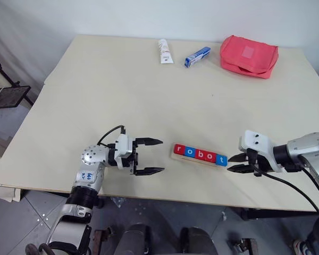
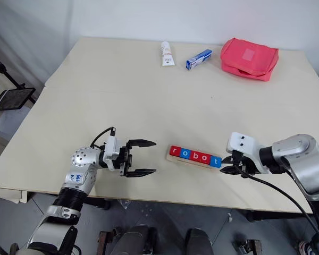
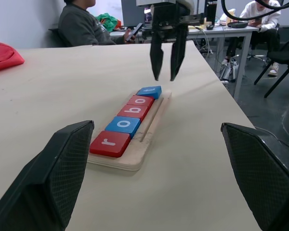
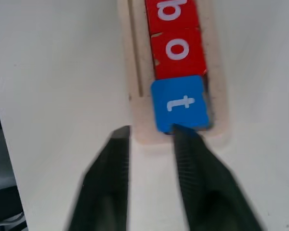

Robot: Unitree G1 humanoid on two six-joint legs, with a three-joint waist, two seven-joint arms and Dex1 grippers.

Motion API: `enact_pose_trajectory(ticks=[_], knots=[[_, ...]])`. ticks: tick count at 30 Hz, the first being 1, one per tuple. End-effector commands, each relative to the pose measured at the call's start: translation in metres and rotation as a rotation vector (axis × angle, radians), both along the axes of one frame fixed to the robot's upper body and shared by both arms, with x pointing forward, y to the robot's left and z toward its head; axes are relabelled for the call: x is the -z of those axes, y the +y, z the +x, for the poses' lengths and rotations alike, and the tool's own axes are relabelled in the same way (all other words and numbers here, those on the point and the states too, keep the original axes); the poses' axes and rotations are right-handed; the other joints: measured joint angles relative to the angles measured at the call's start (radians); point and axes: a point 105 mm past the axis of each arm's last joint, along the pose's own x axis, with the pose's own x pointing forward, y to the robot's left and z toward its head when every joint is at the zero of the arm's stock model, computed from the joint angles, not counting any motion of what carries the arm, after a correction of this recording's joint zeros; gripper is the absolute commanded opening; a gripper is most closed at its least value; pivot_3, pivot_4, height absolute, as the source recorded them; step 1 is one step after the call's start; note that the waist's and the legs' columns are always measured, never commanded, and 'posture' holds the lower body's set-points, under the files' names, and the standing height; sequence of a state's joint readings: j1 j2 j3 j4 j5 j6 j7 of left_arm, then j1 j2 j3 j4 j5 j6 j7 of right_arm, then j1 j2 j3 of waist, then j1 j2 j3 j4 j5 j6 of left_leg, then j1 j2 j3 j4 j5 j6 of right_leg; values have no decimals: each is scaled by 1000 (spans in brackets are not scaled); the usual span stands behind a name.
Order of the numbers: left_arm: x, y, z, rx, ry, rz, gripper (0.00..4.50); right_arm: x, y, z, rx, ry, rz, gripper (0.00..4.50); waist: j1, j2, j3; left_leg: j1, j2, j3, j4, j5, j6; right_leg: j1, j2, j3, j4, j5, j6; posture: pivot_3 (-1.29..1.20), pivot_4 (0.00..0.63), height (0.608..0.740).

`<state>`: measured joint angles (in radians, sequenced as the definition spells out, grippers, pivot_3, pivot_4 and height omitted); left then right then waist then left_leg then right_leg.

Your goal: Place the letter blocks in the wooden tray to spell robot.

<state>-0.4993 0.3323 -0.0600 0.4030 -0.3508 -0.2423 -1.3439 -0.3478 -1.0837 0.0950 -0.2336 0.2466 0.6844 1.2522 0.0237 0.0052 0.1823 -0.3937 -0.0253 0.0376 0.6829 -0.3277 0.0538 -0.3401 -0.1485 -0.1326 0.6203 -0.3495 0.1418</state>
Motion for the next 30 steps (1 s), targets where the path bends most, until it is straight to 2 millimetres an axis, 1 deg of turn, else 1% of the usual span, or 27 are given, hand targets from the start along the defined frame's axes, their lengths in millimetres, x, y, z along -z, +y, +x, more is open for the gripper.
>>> enact_pose_trajectory(ticks=[1,6,11,14,21,26,30], knots=[[-5,0,-1,8,-27,-3,4500,-1,4,2,-20,-19,9,60,0,0,0,0,0,0,0,0,0,0,0,0,0,0,0,0,150,740],[-5,2,-2,3,-28,-1,4500,4,10,10,-31,-22,15,60,-1,0,0,0,0,0,0,0,0,0,0,0,0,0,0,0,150,740],[-4,4,-3,-2,-28,1,4500,9,8,16,-33,-25,0,60,0,0,0,0,0,0,0,0,0,0,0,0,0,0,0,0,150,740],[-4,4,-4,-5,-27,0,4500,9,9,19,-35,-34,0,60,-1,0,0,0,0,0,0,0,0,0,0,0,0,0,0,0,150,740],[-3,4,-3,-9,-27,0,4500,2,13,15,-53,-43,12,60,-1,0,0,0,0,0,0,0,0,0,0,0,0,0,0,0,150,740],[-4,2,-2,-6,-27,-3,4500,-7,8,13,-49,-64,10,60,0,0,0,0,0,0,0,0,0,0,0,0,0,0,0,0,150,740],[-4,0,-1,0,-26,-4,4500,-16,0,11,-22,-90,9,60,2,0,0,0,0,0,0,0,0,0,0,0,0,0,0,0,150,740]])
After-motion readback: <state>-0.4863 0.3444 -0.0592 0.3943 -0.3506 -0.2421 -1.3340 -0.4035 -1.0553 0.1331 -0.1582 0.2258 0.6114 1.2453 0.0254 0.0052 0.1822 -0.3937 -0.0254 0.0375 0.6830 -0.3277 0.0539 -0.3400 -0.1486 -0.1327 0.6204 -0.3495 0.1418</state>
